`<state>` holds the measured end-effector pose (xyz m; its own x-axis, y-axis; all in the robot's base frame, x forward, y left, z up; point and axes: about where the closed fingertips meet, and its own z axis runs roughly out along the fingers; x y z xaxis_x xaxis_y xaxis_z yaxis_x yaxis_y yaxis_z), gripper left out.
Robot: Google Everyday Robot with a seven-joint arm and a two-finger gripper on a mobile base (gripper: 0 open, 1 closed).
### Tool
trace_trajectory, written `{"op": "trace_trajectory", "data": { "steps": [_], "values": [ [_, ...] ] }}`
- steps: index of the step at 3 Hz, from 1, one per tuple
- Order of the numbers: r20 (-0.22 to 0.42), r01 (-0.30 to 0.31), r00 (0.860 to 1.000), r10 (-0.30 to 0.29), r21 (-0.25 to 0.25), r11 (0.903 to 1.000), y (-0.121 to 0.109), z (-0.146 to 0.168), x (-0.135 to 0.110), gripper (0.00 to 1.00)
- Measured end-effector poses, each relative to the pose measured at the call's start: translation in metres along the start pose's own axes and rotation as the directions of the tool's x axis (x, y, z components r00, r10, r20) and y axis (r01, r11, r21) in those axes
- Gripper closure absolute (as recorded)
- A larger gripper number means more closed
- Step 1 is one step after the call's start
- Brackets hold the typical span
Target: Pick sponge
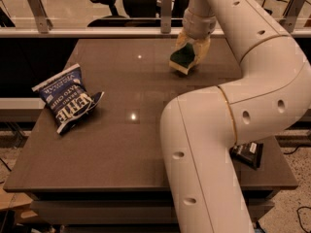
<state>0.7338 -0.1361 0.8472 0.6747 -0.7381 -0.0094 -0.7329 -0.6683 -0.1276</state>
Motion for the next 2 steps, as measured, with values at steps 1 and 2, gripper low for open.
{"op": "trace_trajectory", "data": {
  "steps": [1,2],
  "values": [
    [-0.067,-0.02,0.998,0.021,0.01,0.9997,0.003,-0.031,0.002,1.0],
    [-0.119,-0.008,0.993,0.016,0.069,0.9976,0.009,-0.068,0.003,1.0]
  ]
}}
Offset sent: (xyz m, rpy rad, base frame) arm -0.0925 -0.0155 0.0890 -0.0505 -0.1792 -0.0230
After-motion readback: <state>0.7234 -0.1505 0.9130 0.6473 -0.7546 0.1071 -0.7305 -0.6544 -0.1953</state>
